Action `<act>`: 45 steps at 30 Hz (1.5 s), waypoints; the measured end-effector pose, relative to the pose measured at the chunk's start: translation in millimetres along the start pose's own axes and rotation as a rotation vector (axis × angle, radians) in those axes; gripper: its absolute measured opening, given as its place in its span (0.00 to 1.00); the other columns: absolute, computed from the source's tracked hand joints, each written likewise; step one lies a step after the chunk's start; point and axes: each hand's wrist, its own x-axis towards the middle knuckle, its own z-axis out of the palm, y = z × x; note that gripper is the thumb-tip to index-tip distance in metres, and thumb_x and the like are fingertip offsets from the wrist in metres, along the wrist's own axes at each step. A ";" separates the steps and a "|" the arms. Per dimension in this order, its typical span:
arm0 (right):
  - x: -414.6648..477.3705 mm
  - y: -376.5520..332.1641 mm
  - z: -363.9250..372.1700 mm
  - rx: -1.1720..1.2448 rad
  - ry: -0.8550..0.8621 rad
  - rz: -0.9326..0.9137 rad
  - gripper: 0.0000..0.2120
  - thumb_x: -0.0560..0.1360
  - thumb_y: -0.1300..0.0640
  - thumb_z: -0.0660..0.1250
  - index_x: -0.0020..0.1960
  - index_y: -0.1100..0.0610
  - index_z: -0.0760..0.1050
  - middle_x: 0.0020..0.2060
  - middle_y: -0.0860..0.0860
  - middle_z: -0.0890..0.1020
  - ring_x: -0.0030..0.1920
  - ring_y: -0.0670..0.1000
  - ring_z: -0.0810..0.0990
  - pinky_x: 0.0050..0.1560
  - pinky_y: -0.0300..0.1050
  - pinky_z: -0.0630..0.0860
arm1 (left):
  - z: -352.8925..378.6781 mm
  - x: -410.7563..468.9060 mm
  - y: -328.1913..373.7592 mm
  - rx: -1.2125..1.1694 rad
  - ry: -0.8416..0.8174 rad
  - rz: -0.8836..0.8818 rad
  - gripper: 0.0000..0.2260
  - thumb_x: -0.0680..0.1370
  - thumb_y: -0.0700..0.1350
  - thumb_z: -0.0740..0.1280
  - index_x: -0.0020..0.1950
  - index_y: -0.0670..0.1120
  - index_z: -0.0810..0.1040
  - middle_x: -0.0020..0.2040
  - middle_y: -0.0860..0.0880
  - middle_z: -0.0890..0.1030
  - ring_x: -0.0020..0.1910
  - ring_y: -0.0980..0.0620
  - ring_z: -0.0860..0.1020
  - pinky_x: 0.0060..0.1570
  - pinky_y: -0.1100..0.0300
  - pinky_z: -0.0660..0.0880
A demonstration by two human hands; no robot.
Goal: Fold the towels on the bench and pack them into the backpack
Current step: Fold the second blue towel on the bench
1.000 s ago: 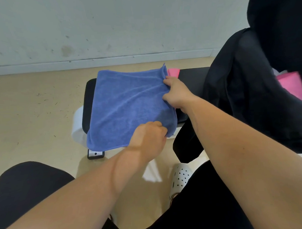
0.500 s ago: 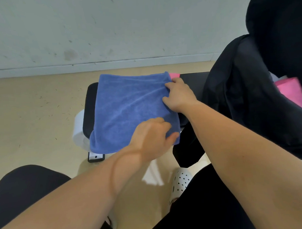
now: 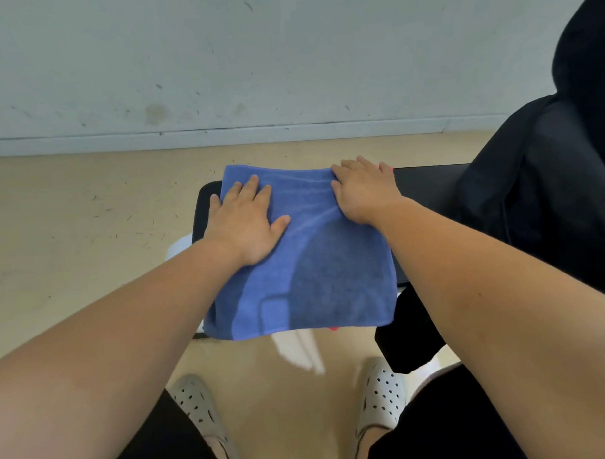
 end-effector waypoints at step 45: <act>-25.0 12.5 -46.4 0.410 0.356 -0.108 0.08 0.77 0.61 0.60 0.53 0.51 0.72 0.38 0.48 0.77 0.41 0.54 0.74 0.40 0.46 0.68 | -43.1 20.1 -35.0 -0.379 0.478 -0.010 0.10 0.74 0.38 0.66 0.53 0.46 0.82 0.50 0.47 0.82 0.50 0.44 0.78 0.47 0.56 0.72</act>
